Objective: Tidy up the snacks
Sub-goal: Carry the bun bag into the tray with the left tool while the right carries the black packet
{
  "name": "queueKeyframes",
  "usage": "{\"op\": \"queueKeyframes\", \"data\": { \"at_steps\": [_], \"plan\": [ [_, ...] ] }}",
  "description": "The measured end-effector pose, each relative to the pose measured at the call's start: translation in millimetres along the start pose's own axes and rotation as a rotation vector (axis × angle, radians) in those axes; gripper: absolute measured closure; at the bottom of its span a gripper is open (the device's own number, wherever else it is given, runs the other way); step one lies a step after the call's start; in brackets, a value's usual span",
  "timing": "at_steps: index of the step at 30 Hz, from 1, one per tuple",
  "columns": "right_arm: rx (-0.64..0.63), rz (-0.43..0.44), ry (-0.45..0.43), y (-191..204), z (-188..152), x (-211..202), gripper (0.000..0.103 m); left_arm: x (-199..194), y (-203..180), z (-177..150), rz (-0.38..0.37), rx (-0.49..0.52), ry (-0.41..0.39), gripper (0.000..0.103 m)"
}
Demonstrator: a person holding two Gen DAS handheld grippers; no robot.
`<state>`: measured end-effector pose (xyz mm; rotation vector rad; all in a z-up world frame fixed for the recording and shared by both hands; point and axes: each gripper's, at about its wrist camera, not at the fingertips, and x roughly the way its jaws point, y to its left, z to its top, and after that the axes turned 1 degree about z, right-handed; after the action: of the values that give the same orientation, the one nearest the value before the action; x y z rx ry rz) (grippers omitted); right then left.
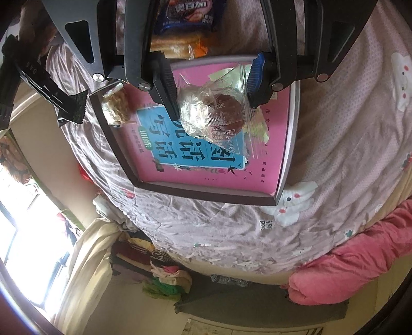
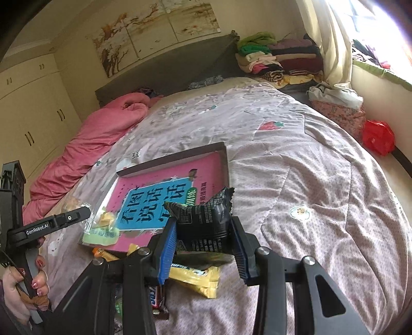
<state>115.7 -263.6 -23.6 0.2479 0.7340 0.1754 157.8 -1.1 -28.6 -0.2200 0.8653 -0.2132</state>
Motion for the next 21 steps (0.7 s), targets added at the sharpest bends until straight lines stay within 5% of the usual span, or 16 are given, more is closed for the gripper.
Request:
{"op": "queueKeyframes", "data": {
  "at_steps": [21],
  "plan": [
    [-0.072,-0.029,0.065,7,-8,41,0.062,32,1,-7,0.011,0.032,0.03,0.053]
  ]
}}
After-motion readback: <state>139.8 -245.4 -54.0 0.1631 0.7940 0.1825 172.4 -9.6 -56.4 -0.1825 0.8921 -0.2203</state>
